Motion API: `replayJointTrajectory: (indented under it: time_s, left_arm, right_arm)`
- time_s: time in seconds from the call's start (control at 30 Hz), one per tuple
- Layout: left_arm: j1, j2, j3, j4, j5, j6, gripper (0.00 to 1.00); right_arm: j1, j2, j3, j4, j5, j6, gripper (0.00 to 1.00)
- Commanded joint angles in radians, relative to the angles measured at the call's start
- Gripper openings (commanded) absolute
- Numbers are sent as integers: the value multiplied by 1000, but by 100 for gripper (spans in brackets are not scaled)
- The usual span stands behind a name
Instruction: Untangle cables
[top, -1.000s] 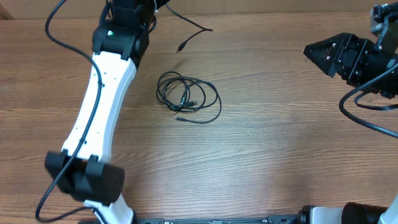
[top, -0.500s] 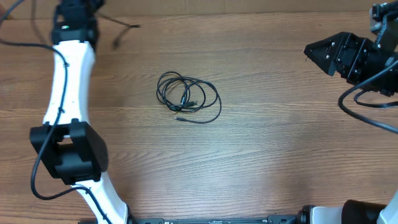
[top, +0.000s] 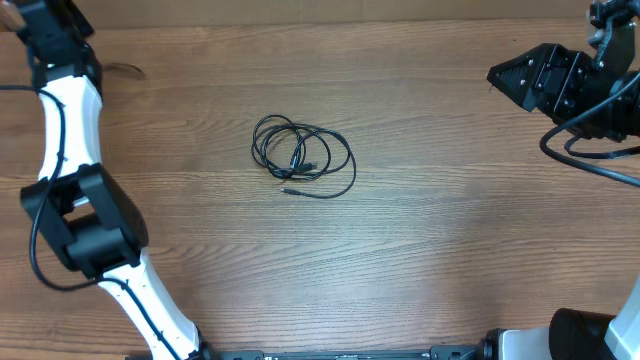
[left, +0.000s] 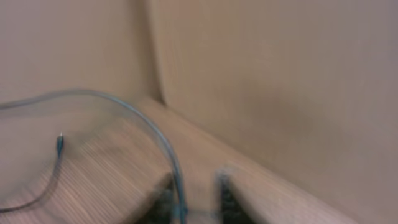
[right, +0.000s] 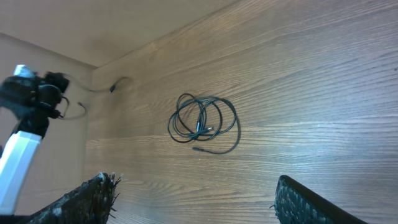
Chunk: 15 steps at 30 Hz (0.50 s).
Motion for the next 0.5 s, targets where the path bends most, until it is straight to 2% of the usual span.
replayJointTrajectory:
  time_s: [0.0, 0.03, 0.07, 0.17, 0.23, 0.27, 0.33, 0.4, 0.47]
  left_arm:
    - [-30, 98, 6, -92, 143, 51, 68]
    - [-34, 106, 6, -117, 179, 51, 80]
    - [-40, 112, 6, -142, 220, 51, 84]
    - [-54, 101, 7, -176, 320, 51, 73]
    - [-61, 69, 7, -204, 360, 49, 73]
    - [-64, 50, 7, -216, 367, 39, 76]
    - [-64, 17, 7, -227, 365, 3, 96]
    - [-62, -29, 7, -250, 351, -11, 100]
    - [-56, -68, 7, -288, 315, -21, 100]
  right_arm:
    - [4, 19, 0, 2, 11, -8, 81]
    - [9, 23, 0, 2, 11, -8, 82]
    - [15, 26, 0, 2, 11, -8, 82]
    - [35, 34, 0, 2, 11, -8, 82]
    - [47, 37, 0, 2, 11, -8, 82]
    - [53, 37, 0, 1, 11, -8, 82]
    - [65, 37, 0, 2, 11, -9, 82]
    - [79, 37, 0, 2, 11, -13, 82]
    - [95, 37, 0, 1, 23, -12, 82]
